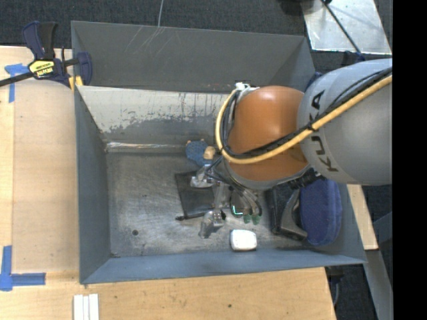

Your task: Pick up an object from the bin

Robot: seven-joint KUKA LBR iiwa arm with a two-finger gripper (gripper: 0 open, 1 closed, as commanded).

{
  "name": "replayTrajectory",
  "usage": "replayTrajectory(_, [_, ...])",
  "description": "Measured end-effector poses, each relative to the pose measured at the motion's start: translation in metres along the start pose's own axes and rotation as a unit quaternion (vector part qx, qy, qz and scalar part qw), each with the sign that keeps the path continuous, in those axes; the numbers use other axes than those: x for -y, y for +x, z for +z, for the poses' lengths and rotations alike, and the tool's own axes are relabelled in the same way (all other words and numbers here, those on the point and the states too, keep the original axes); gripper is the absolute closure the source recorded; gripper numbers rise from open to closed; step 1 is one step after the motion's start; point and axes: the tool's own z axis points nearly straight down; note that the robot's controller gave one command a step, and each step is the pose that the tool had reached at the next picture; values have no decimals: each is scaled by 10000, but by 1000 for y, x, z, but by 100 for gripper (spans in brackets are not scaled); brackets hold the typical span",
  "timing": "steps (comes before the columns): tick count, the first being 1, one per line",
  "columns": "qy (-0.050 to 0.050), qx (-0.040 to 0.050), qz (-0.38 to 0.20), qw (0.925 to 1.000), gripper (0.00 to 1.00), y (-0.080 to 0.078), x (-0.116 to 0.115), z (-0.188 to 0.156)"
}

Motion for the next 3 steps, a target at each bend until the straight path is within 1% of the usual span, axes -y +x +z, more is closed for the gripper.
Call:
replayTrajectory(1, [7, 78, -3914, 9202, 0, -20, 64, 101])
replayTrajectory(2, [11, 148, -3907, 9204, 100, -25, 61, 97])
replayTrajectory(3, [29, 74, -4107, 9117, 100, -27, 71, 1])
